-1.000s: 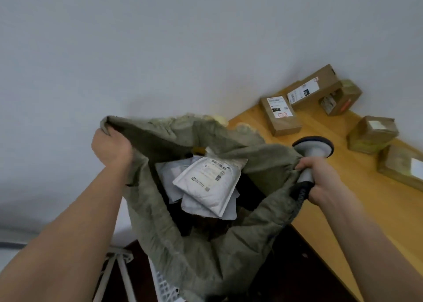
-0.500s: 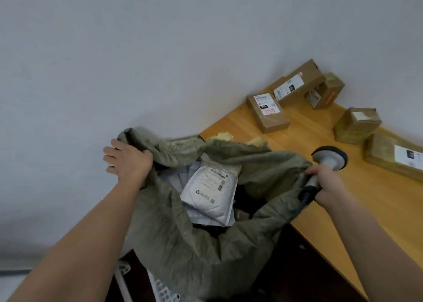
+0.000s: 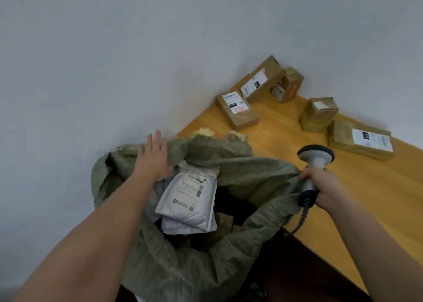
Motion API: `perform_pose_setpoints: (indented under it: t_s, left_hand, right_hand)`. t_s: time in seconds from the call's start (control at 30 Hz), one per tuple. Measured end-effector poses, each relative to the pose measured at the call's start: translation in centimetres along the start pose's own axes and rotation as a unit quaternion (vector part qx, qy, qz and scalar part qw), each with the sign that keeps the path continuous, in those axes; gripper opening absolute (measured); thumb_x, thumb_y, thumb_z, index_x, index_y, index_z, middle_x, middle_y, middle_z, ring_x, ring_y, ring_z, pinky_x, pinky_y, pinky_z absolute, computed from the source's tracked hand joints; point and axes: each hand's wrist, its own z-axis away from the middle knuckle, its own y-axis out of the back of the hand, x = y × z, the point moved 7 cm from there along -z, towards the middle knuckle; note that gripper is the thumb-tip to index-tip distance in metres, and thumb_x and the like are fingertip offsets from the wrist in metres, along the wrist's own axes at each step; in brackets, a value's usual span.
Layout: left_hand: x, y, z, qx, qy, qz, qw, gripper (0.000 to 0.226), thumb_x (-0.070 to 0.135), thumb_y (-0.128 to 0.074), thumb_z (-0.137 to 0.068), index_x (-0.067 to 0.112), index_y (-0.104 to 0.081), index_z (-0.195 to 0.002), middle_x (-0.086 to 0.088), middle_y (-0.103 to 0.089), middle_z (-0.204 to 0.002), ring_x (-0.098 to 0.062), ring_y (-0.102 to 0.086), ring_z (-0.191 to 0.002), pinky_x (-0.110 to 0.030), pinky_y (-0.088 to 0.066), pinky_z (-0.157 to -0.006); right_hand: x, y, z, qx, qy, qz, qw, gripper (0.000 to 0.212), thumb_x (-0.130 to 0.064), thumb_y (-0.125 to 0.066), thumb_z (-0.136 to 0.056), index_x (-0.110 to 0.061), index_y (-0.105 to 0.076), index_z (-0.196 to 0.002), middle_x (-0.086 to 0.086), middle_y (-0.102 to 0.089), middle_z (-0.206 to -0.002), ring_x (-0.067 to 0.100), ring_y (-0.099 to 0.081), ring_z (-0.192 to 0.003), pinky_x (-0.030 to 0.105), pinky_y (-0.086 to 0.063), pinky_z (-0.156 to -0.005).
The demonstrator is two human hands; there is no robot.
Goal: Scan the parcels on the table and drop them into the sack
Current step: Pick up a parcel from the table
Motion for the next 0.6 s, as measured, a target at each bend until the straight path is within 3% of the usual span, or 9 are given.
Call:
perform_pose_setpoints:
  t_s: [0.07,0.17,0.3,0.37,0.4,0.47,0.5,0.57,0.6]
  left_hand:
    - [-0.6,1.8,-1.3,-0.009,0.000,-0.003,1.000,0.105,0.056,-0.062,-0.085,0.013,0.003,-0.156,-0.013,0.021,-0.161,-0.032,0.009,-0.150,-0.052,-0.006,-0.120]
    - [1.2,1.0,-1.6,-0.041,-0.047,-0.030,0.998,0.096,0.051,-0.071,-0.080,0.024,-0.015,-0.153,-0.012,0.000,-0.161,-0.034,-0.008,-0.147,-0.050,-0.017,-0.117]
    - [6.2,-0.8,-0.4,0.048,-0.105,0.001,0.993,0.045,0.028,-0.063,-0.088,0.016,-0.041,-0.126,-0.009,-0.042,-0.130,-0.025,-0.047,-0.113,-0.035,-0.046,-0.082]
    - [8.3,-2.4,-0.8,-0.035,-0.102,0.063,0.992,0.014,0.027,-0.054,-0.094,0.019,-0.048,-0.104,-0.008,-0.057,-0.118,-0.022,-0.054,-0.092,-0.031,-0.043,-0.070]
    - [8.8,-3.2,-1.0,-0.094,-0.090,0.074,0.989,0.013,0.031,-0.054,-0.095,0.019,-0.050,-0.098,-0.009,-0.060,-0.117,-0.022,-0.055,-0.091,-0.032,-0.045,-0.072]
    - [8.4,-3.9,-1.7,-0.135,-0.049,0.065,0.988,0.043,0.040,-0.058,-0.092,0.014,-0.048,-0.125,-0.014,-0.051,-0.135,-0.029,-0.052,-0.115,-0.039,-0.043,-0.097]
    - [7.9,-3.4,-2.4,-0.103,-0.027,0.041,0.993,0.069,0.044,-0.060,-0.090,0.012,-0.031,-0.144,-0.017,-0.038,-0.146,-0.033,-0.040,-0.132,-0.043,-0.030,-0.111]
    - [7.2,-0.8,-3.1,-0.009,0.021,0.024,0.999,0.096,0.049,-0.058,-0.088,0.017,0.002,-0.155,-0.022,-0.015,-0.154,-0.038,-0.014,-0.144,-0.047,-0.007,-0.119]
    - [7.3,0.7,-3.1,0.023,0.050,0.044,0.998,0.095,0.046,-0.058,-0.088,0.017,0.003,-0.155,-0.024,-0.014,-0.153,-0.040,-0.014,-0.143,-0.049,-0.008,-0.118]
  right_hand:
    - [0.6,0.3,-0.4,-0.001,0.002,-0.019,1.000,0.031,0.003,-0.057,-0.085,-0.007,-0.047,-0.113,0.020,-0.053,-0.117,0.045,-0.056,-0.107,0.056,-0.050,-0.087]
    - [1.2,0.5,-0.9,-0.007,-0.005,-0.052,0.999,0.035,0.003,-0.058,-0.086,-0.008,-0.046,-0.118,0.020,-0.055,-0.116,0.043,-0.059,-0.103,0.057,-0.051,-0.087]
    - [1.3,1.9,-2.1,0.001,-0.006,-0.075,0.997,0.033,0.002,-0.059,-0.088,-0.008,-0.044,-0.116,0.017,-0.053,-0.110,0.041,-0.058,-0.104,0.056,-0.051,-0.088]
    - [1.2,2.8,-2.8,0.003,-0.009,-0.081,0.997,0.035,0.002,-0.059,-0.088,-0.008,-0.045,-0.118,0.016,-0.052,-0.108,0.039,-0.058,-0.102,0.054,-0.051,-0.087]
    - [1.2,3.2,-3.1,0.000,-0.013,-0.088,0.996,0.037,0.003,-0.058,-0.088,-0.007,-0.045,-0.122,0.016,-0.052,-0.108,0.037,-0.058,-0.098,0.052,-0.051,-0.085]
    - [1.2,3.8,-3.7,-0.015,-0.022,-0.103,0.994,0.039,0.006,-0.056,-0.088,-0.005,-0.046,-0.124,0.017,-0.052,-0.108,0.034,-0.057,-0.089,0.050,-0.052,-0.075]
    - [1.2,3.9,-4.1,-0.029,-0.023,-0.112,0.993,0.038,0.008,-0.055,-0.088,-0.004,-0.046,-0.123,0.017,-0.054,-0.107,0.033,-0.058,-0.086,0.047,-0.052,-0.068]
    - [0.9,4.1,-4.7,-0.069,-0.018,-0.125,0.990,0.039,0.013,-0.051,-0.087,-0.001,-0.045,-0.124,0.018,-0.057,-0.109,0.034,-0.061,-0.088,0.041,-0.050,-0.062]
    - [0.7,4.1,-5.1,-0.092,-0.015,-0.129,0.987,0.044,0.014,-0.050,-0.087,0.002,-0.042,-0.129,0.020,-0.059,-0.113,0.035,-0.063,-0.092,0.040,-0.051,-0.067]
